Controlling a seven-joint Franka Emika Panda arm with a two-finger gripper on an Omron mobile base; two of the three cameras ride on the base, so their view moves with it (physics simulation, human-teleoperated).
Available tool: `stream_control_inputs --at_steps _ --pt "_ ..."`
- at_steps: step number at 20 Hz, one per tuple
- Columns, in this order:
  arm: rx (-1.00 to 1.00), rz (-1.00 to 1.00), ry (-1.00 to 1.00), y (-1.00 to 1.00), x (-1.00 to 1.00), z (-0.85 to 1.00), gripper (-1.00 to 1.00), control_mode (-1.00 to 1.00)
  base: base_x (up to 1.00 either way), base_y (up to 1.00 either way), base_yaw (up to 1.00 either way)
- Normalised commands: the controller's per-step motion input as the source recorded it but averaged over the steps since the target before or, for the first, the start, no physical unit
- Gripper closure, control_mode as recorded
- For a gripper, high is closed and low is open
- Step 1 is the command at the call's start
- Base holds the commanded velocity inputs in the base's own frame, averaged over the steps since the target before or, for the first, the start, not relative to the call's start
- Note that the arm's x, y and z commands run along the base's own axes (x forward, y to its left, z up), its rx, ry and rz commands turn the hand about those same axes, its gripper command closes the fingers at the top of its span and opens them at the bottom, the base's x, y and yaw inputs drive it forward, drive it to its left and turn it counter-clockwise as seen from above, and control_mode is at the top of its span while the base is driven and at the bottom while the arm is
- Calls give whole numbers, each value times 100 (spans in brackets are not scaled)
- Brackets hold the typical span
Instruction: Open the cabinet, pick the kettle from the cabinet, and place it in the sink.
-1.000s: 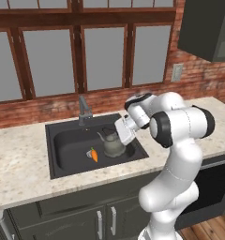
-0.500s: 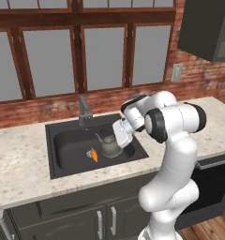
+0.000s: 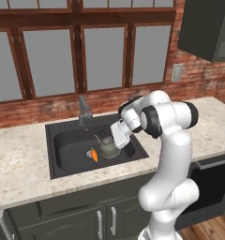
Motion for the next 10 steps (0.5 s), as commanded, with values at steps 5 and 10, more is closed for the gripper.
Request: stream_control_inputs --at_steps 5,10 --pt "0 0 0 -1 16 -23 100 -100 0 0 0" --pt "0 0 0 2 18 -25 100 -100 0 0 0"
